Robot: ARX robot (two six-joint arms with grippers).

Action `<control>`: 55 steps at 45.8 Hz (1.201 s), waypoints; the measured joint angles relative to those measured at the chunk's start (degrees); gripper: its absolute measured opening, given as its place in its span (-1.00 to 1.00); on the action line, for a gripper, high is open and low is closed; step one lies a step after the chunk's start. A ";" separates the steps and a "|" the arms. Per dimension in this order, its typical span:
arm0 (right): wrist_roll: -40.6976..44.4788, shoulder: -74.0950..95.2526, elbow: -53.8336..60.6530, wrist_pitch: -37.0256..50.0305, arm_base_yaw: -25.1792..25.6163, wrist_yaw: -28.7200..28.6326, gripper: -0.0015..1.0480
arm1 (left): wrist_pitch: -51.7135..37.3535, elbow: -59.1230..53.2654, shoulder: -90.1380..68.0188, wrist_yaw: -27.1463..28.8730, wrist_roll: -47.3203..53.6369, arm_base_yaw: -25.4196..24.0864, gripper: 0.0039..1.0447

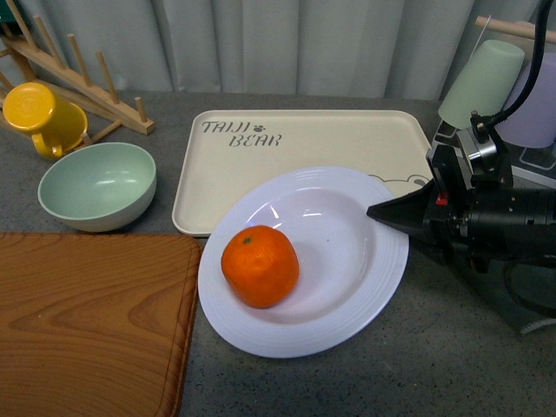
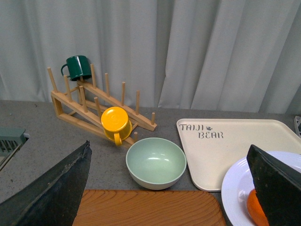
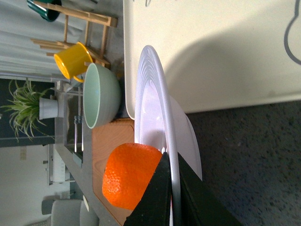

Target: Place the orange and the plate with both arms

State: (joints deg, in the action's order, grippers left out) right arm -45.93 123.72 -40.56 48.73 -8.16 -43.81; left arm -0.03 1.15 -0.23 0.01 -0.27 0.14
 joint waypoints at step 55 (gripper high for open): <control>-3.48 18.93 -35.91 -17.79 0.61 7.74 -0.75 | 0.00 0.00 0.00 0.00 0.00 0.00 0.88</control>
State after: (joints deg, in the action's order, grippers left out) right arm -49.41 142.65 -76.47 30.94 -7.55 -36.07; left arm -0.03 1.15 -0.23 0.01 -0.27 0.14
